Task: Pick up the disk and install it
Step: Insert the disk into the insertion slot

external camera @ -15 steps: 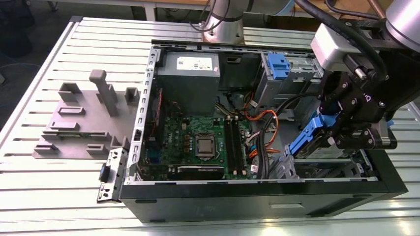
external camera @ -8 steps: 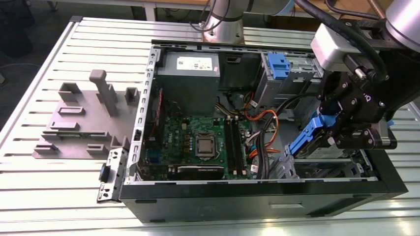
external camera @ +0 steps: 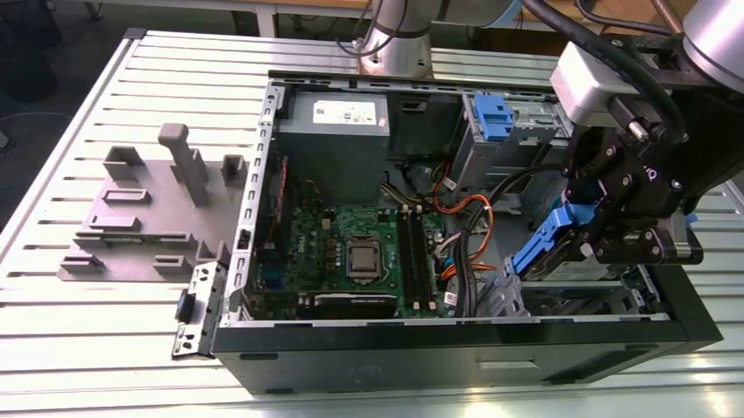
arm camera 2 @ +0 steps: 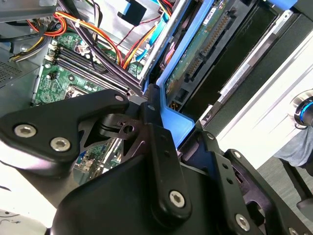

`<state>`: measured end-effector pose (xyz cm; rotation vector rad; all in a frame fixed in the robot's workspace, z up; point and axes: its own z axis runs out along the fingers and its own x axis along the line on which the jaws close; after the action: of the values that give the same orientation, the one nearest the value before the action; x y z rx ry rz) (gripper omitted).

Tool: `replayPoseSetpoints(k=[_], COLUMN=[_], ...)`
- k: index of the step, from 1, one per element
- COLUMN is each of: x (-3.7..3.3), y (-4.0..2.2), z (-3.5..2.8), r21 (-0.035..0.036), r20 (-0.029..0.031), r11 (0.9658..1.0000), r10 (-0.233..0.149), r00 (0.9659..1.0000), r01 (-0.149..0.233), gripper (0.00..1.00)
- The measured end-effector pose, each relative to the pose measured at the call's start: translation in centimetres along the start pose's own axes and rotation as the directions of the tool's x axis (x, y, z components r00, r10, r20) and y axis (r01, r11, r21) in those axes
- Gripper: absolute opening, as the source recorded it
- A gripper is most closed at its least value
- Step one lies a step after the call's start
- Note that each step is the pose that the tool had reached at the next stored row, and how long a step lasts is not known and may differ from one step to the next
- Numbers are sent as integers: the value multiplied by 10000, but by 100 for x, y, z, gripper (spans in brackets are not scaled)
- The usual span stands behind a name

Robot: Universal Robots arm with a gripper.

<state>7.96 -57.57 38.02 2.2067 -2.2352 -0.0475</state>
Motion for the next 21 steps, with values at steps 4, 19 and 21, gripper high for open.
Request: replayPoseSetpoints(k=[4, 19, 21], x=[0, 0, 0], y=[0, 0, 0], z=[1, 2, 3], r21=[0, 0, 0], r20=[1, 0, 0], r11=[10000, 10000, 10000], r10=[0, 0, 0], r00=[10000, 10000, 10000], r01=[0, 0, 0], gripper=[36, 36, 36])
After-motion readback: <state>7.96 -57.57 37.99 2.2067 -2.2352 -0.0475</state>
